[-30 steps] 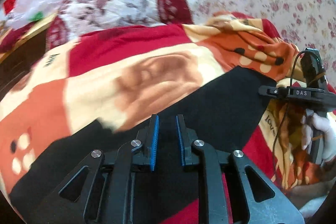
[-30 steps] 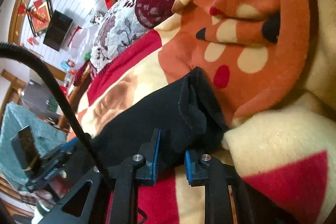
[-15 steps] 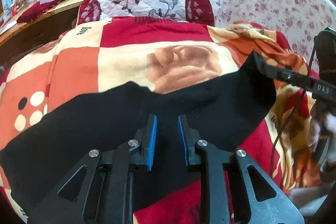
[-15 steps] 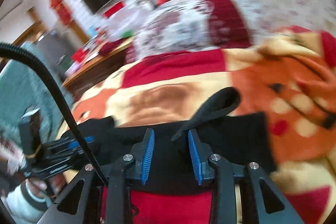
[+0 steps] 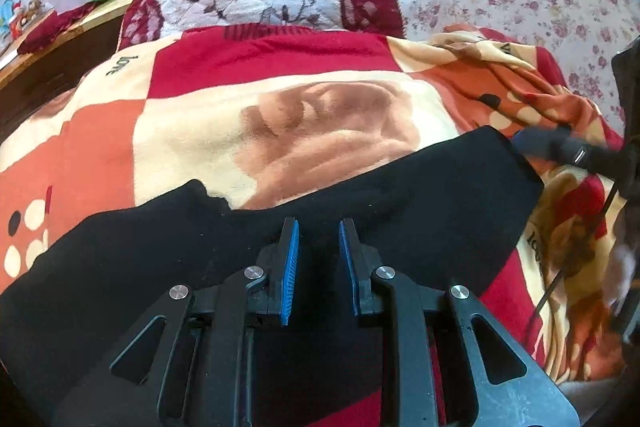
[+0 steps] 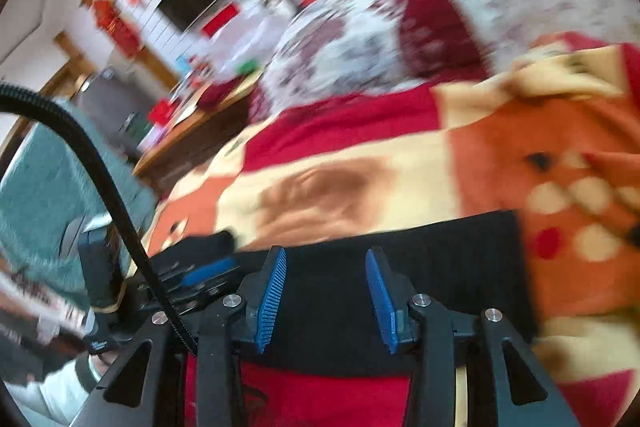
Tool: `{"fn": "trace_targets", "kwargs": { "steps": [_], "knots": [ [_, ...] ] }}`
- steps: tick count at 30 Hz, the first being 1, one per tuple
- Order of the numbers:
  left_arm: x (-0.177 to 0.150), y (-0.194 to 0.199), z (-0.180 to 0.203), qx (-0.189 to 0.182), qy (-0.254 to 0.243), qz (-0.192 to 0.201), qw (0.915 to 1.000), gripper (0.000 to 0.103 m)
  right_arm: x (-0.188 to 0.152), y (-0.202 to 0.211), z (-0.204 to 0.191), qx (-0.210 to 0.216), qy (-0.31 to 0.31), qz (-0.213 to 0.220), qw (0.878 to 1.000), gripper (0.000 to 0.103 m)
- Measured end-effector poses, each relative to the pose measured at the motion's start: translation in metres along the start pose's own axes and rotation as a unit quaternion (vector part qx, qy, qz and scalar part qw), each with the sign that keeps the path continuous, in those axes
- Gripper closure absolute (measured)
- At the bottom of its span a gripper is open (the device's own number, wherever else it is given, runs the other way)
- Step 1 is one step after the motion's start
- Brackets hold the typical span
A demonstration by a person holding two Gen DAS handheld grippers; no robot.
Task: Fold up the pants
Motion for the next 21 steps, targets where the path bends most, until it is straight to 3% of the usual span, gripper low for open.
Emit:
{"fn": "trace_targets", "kwargs": {
  "steps": [3,7,12,19,21],
  "knots": [
    [0.003,-0.001,-0.008,0.007,0.009,0.002,0.9999,0.083,0.004,-0.042,-0.025,-0.036,0.061,-0.045,0.997,0.063],
    [0.008,-0.007,-0.017,0.006,0.025,-0.003,0.9997,0.083,0.012,-0.095,-0.035,-0.092,0.088,-0.086,0.988,0.063],
    [0.007,-0.007,-0.018,0.005,0.038,0.000,0.9993,0.083,0.018,-0.108,-0.039,-0.139,0.122,-0.060,0.981,0.063],
    [0.004,0.008,-0.002,0.002,0.031,0.012,0.9995,0.083,0.002,-0.056,-0.011,-0.058,0.043,-0.046,0.996,0.063],
    [0.002,0.013,0.007,0.003,0.023,0.018,0.9996,0.079,-0.007,-0.042,-0.004,-0.039,0.018,-0.038,0.998,0.062]
  ]
}}
Point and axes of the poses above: each gripper's, at about its wrist camera, not at the fingertips, and y roughly against the way its jaws point, z to its right, x to its top, the point moved 3 cm from there along -y, roughly the way its jaws point, and after that the axes turned 13 degrees about -z, right-handed, at the moved point
